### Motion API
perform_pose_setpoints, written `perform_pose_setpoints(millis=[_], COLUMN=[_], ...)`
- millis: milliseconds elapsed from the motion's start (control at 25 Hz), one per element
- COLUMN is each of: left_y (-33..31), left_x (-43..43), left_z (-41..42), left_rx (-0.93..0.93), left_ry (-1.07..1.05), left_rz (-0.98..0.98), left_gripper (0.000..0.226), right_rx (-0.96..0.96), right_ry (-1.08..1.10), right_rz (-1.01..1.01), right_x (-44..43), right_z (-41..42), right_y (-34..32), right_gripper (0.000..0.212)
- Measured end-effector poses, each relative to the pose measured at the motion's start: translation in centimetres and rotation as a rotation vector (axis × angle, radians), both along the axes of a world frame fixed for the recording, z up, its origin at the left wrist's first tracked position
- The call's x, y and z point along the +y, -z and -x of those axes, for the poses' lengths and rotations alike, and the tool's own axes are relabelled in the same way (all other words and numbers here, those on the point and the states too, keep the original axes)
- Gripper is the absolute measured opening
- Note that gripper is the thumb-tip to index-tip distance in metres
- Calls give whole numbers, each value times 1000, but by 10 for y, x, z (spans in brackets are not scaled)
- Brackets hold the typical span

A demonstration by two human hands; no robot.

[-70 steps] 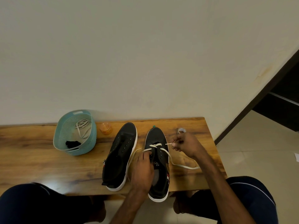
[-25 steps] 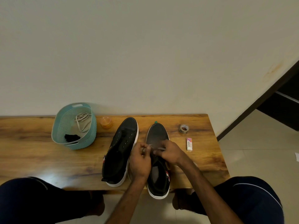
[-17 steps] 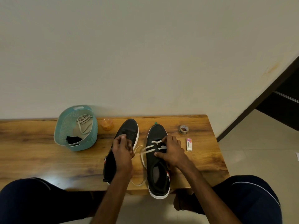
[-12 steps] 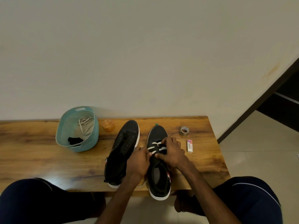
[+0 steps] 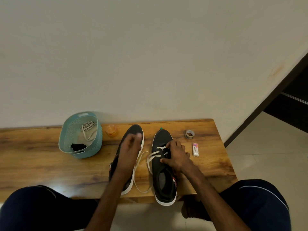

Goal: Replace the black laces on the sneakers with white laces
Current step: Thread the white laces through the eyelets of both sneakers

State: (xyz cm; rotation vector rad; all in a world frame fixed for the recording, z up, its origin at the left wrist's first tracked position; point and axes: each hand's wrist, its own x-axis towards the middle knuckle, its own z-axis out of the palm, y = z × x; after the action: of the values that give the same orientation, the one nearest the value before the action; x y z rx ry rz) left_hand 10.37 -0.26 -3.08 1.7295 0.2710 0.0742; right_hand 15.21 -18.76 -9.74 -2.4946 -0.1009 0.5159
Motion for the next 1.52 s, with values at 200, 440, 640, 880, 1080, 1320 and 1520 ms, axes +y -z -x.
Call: perform_pose_setpoints(millis=[200, 440, 640, 880, 1080, 1320, 1520], left_y=[58, 52, 66, 73, 78, 77, 49], left_x=[-25, -13, -4, -5, 0, -4, -15], left_z=[7, 20, 48, 71, 77, 60, 25], left_rx=[228, 364, 345, 346, 323, 323, 119], left_ry=[339, 426, 349, 267, 276, 311, 226], left_rz=[-1137, -1123, -862, -479, -403, -632, -871], left_gripper=[33, 24, 31, 29, 33, 17, 25], right_rx=[-15, -11, -55, -291, -157, 137, 62], right_ry=[-15, -40, -95, -494, -284, 162, 134], right_rz=[26, 90, 126, 238, -13, -1082, -1203], right_x=[-1, 0, 6, 31, 28, 2, -11], right_z=[2, -2, -7, -13, -18, -38, -38], right_y=[1, -3, -11, -11, -16, -81, -86], right_gripper=[59, 62, 60, 35, 19, 41, 33])
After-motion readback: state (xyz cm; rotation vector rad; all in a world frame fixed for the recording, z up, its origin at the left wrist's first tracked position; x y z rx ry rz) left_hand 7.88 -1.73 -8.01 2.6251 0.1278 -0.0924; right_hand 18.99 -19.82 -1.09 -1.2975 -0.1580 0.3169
